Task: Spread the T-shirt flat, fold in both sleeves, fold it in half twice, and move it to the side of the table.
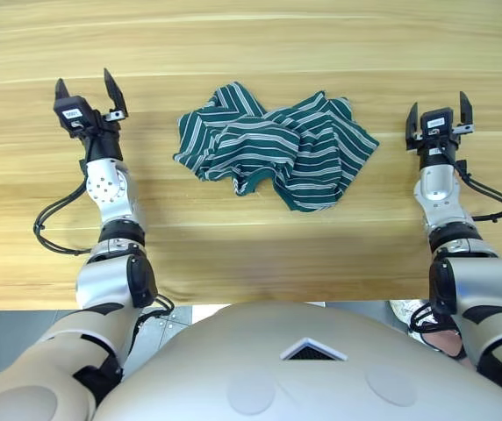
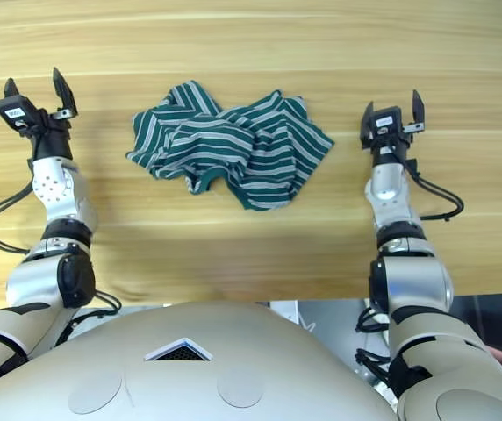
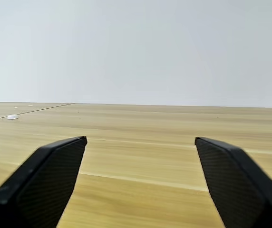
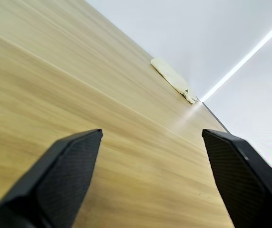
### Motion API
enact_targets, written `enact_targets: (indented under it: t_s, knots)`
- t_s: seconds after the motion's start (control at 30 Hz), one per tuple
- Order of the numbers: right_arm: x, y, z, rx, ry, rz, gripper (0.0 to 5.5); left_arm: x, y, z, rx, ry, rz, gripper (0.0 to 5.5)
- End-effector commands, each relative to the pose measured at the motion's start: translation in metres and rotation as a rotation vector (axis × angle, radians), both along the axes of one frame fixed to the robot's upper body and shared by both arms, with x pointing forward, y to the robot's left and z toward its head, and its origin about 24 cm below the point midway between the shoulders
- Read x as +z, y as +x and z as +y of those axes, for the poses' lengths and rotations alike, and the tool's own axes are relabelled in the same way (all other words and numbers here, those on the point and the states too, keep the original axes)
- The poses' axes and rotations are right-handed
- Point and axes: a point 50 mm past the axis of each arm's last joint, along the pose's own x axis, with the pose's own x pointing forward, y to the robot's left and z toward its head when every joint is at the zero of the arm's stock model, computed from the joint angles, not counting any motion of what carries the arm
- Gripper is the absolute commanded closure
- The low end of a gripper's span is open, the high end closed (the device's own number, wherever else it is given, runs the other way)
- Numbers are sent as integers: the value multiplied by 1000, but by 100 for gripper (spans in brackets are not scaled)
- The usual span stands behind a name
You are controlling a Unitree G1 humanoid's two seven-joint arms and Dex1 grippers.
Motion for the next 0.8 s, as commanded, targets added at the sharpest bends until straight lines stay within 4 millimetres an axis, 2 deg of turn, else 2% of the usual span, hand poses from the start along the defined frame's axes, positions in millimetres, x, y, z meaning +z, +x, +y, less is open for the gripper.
enact_targets:
  t_s: [0.03, 0.27, 0.53, 0.8]
  knots:
    - [-10, -6, 4, 16, -8, 43, 161, 2, 0, -2, -4, 41, -9, 125]
    - [-10, -6, 5, 22, -20, 41, 161, 0, 0, 0, 36, 51, 14, 125]
    - [-11, -7, 10, 58, -60, 42, 161, 0, 1, -6, -47, -28, -11, 125]
    - [-15, -10, 15, 98, -131, 52, 161, 4, -2, -10, -66, 17, -51, 125]
